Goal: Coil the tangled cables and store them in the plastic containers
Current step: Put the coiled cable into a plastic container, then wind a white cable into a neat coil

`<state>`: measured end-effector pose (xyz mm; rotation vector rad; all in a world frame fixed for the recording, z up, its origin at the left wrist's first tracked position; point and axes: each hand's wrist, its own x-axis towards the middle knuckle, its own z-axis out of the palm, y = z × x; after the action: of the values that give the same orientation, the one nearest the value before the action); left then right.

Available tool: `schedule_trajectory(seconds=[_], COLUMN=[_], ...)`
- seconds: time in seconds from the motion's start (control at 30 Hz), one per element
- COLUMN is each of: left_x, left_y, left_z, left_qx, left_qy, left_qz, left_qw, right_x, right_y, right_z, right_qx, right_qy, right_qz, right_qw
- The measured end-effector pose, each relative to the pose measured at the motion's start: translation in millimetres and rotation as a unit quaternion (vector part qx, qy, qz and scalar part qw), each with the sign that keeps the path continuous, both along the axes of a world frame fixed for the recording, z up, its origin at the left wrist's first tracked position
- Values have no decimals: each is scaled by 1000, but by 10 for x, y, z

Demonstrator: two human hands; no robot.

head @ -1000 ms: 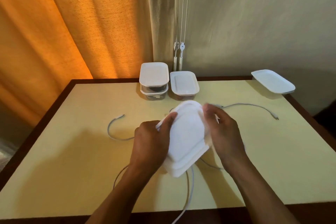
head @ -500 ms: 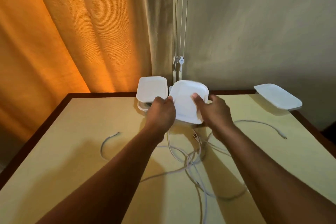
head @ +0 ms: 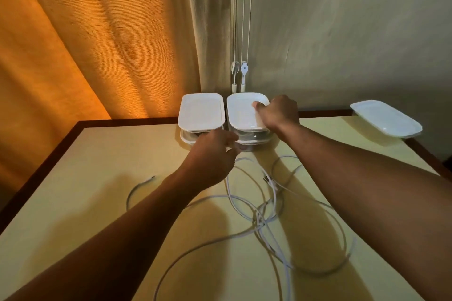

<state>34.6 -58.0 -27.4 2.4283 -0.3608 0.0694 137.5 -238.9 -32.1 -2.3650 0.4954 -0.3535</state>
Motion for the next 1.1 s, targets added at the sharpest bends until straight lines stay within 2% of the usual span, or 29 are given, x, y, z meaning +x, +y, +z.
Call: schedule_trajectory(seconds=[0.13, 0.23, 0.37, 0.4, 0.5, 0.63, 0.73, 0.8, 0.9, 1.0, 1.1], left_x=[19, 39, 37, 29, -30, -229, -378, -457, -551, -626, -697], left_y=[3, -35, -44, -42, -53, -114, -140, -144, -111, -87, -117], left_z=[-70, -40, -13, 0, 29, 6, -75, -130, -206, -165, -19], left_qx=[57, 72, 57, 49, 33, 17, 7, 6, -7, -28, -91], left_qy=[-95, -81, -52, -46, -39, -56, -73, -95, -131, -169, -147], left_qz=[-49, -31, 3, 10, 14, -23, -47, -48, -39, -12, 20], left_qw=[993, 994, 997, 998, 999, 998, 996, 994, 991, 985, 985], right_x=[14, 21, -62, -124, -358, -630, -873, -1028, -1205, -1297, -1432], right_y=[42, 8, -182, -284, -753, -1537, -2033, -2254, -2363, -2261, -1967], right_z=[-12, -9, 43, 57, 54, 19, -85, -266, -524, -538, -306], right_qx=[-13, 7, 86, 76, -69, -280, -351, -368, -384, -360, -250], right_qy=[-4, 2, -4, -15, -33, 8, 103, 126, 50, -33, -144], right_qz=[-3, 14, 24, 24, 33, -45, -78, -66, -57, -68, -23], right_qw=[1000, 1000, 996, 997, 997, 959, 927, 919, 920, 930, 957])
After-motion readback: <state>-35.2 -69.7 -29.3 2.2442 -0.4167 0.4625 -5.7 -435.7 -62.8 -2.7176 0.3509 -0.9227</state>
